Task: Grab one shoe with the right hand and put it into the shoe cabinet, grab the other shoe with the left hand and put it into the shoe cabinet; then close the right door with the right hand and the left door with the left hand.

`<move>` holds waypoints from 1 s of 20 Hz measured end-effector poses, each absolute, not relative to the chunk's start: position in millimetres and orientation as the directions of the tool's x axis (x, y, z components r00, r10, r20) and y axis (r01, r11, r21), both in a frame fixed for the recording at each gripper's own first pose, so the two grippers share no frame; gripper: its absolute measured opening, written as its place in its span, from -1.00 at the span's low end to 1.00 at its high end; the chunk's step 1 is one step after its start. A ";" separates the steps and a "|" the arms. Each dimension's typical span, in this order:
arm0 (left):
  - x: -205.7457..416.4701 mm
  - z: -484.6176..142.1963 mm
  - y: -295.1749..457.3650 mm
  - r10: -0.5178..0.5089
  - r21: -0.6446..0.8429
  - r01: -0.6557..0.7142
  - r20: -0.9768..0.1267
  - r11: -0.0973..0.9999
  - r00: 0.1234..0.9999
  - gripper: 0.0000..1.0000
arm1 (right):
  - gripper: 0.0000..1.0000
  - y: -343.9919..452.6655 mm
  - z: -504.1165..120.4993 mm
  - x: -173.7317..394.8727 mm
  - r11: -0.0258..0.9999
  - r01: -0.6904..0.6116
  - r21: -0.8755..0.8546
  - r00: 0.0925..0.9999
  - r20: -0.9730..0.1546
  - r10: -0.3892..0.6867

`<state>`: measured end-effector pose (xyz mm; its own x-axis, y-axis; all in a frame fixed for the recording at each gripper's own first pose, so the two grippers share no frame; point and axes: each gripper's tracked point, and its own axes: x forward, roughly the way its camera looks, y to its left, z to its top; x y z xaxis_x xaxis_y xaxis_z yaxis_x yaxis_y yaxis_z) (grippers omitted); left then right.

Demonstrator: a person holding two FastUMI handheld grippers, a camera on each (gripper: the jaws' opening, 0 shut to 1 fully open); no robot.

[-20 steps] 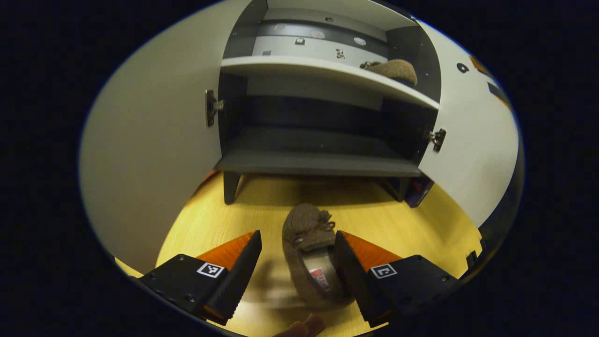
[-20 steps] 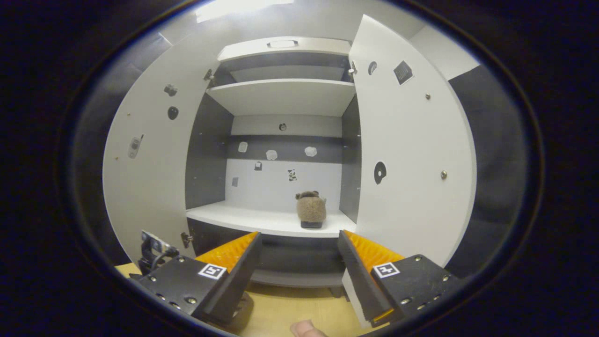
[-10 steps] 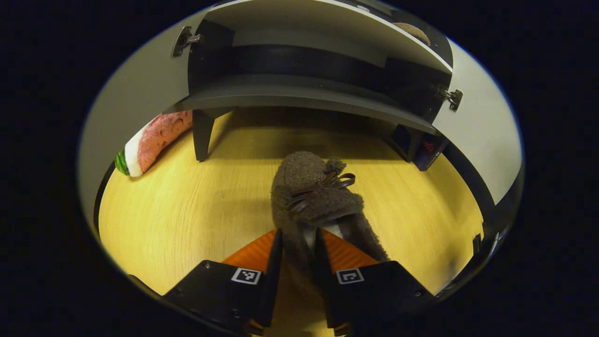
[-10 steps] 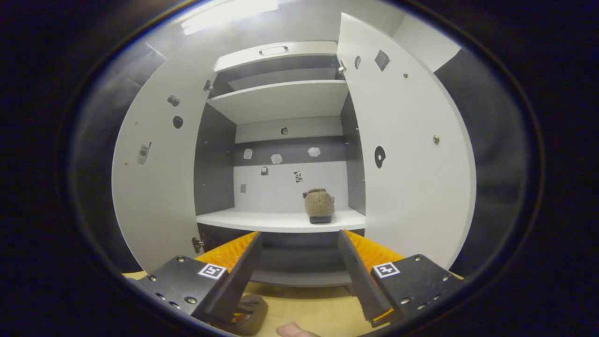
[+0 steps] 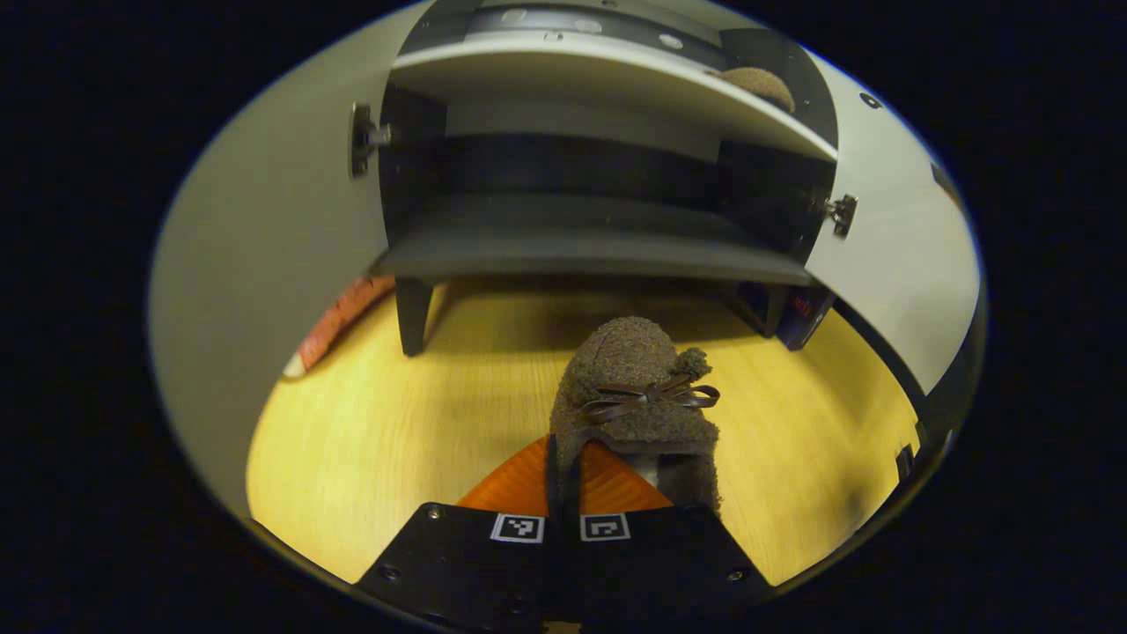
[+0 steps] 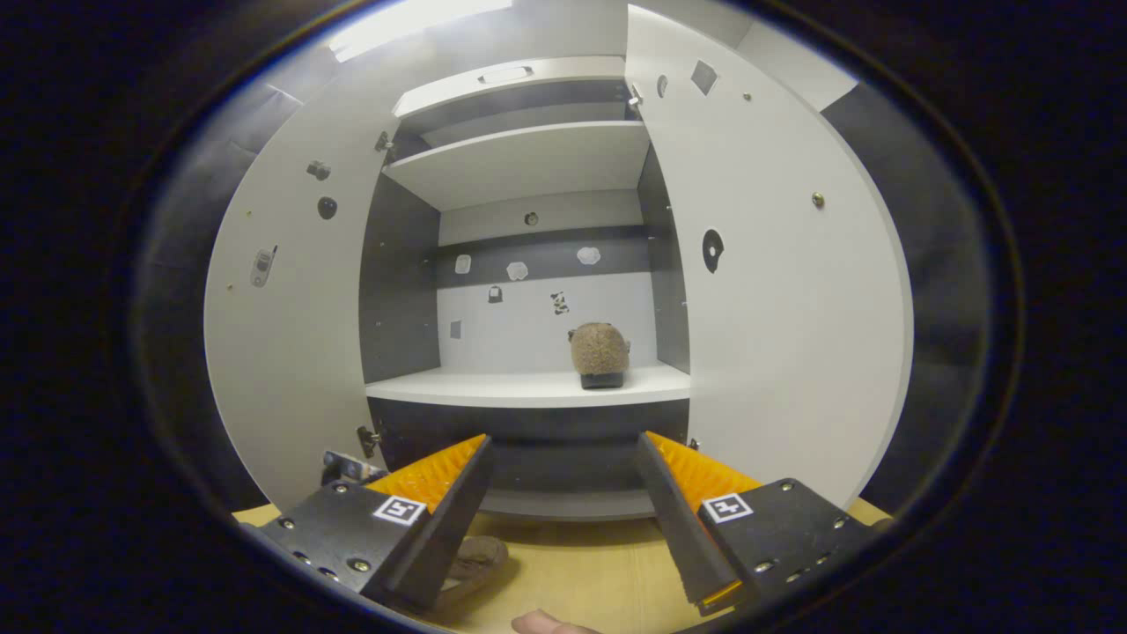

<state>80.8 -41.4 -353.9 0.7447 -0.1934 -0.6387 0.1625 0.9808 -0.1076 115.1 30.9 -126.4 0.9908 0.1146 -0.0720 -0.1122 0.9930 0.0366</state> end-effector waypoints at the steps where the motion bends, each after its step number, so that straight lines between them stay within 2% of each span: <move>1: 81.6 -336.7 -42.4 -0.199 -0.106 0.170 -0.612 0.980 0.766 -0.98 | 0.96 28.5 -126.8 115.1 0.994 -0.105 0.035 0.991 -0.074 0.108; 10: 109.5 -192.5 -46.4 -0.218 -0.108 0.192 -0.345 0.975 0.913 -0.99 | 0.96 12.6 -109.0 109.3 0.997 -0.074 0.034 0.996 -0.038 0.075; 20: 171.5 -52.4 -39.8 -0.149 -0.093 0.139 -0.107 0.986 0.983 -0.99 | 0.96 -0.5 -75.1 93.5 0.997 -0.067 0.027 0.998 0.023 0.066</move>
